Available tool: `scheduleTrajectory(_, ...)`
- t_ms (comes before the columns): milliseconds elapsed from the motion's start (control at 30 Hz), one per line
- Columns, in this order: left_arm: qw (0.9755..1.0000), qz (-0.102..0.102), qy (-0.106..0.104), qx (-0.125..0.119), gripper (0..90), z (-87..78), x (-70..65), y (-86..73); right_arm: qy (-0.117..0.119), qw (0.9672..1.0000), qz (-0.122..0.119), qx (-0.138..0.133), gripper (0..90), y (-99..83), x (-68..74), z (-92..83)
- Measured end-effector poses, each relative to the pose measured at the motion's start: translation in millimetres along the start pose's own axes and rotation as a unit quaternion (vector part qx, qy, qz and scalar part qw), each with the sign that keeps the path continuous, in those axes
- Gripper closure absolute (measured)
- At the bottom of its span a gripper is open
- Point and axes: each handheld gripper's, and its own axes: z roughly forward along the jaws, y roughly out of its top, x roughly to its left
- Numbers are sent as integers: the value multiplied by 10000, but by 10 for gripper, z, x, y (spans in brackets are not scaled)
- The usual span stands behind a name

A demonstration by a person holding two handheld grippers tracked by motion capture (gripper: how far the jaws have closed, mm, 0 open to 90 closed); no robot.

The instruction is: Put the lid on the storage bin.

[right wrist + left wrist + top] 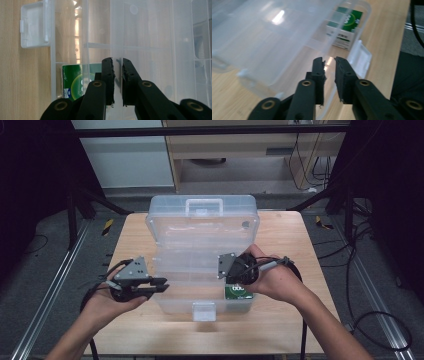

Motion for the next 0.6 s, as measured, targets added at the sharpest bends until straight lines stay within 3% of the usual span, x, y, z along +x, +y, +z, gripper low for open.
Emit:
scheduleTrajectory(100, 9993, -327, 140, -129, 865, -116, 177, 13, -4, 10000, 20, -9, 822, -8, 10, -1)
scheduleTrajectory(233, 9975, -619, 282, -167, 899, -163, 375, 35, -18, 10000, -14, -8, 821, -10, 23, 0)
scheduleTrajectory(400, 9962, -775, 361, -152, 900, -122, 506, 83, -27, 10000, -24, -16, 819, -13, 41, 1)
scheduleTrajectory(600, 9956, -838, 373, -197, 900, -75, 531, 122, -65, 10000, -39, -15, 819, -17, 68, 3)
